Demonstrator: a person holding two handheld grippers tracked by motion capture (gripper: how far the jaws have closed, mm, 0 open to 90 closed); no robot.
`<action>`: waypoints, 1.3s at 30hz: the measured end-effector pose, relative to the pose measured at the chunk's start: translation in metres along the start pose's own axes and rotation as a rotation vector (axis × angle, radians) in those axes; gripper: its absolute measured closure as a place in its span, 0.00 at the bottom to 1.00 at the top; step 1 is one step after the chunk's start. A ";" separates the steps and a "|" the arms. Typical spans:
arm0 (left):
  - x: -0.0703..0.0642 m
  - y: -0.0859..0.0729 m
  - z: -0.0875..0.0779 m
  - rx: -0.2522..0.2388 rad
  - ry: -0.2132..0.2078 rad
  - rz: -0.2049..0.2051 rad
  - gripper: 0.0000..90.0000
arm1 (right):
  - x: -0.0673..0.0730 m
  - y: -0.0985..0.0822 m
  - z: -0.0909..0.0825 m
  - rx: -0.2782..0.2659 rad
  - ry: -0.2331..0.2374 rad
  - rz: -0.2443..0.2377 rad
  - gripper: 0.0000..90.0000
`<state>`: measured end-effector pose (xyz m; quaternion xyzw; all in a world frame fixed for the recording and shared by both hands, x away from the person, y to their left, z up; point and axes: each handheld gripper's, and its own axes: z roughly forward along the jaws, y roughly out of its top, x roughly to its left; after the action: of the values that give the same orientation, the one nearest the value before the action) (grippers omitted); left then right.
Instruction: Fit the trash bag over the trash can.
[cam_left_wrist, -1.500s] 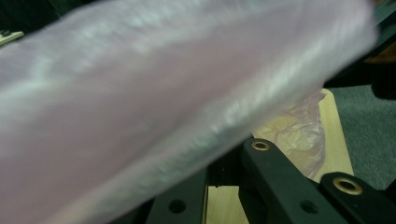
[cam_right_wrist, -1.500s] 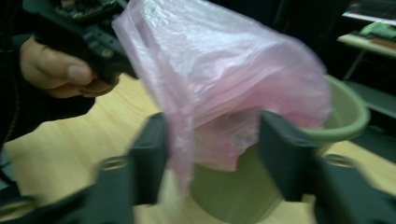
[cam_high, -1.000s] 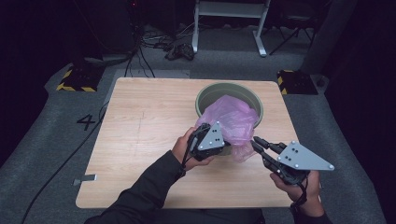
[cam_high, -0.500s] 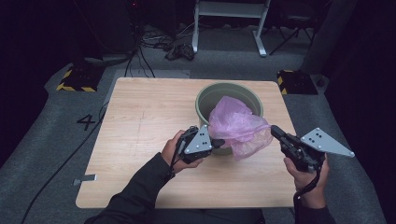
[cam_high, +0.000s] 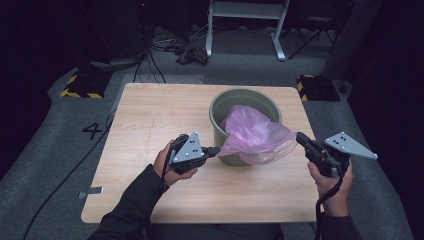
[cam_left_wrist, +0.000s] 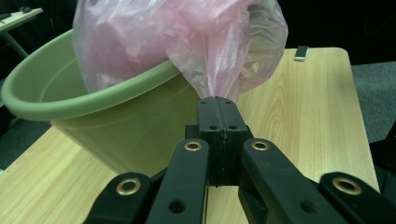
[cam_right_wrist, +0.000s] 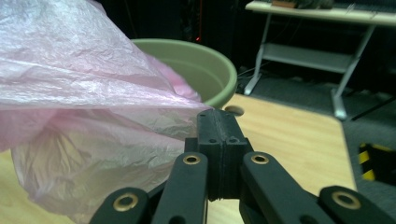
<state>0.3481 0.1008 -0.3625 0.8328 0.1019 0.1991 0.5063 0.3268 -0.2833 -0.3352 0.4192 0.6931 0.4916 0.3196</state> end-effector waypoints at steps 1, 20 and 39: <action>0.000 0.000 0.000 0.000 0.000 0.000 1.00 | 0.000 -0.001 0.001 0.005 0.003 -0.001 0.93; 0.005 0.011 0.001 -0.018 0.024 0.017 1.00 | 0.048 0.024 -0.006 -0.076 0.134 -0.396 0.59; 0.041 -0.010 -0.033 -0.031 0.129 -0.058 1.00 | -0.004 0.018 0.019 0.044 -0.008 -0.117 1.00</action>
<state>0.3709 0.1469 -0.3482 0.8070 0.1553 0.2393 0.5172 0.3499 -0.2763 -0.3243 0.3870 0.7258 0.4549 0.3413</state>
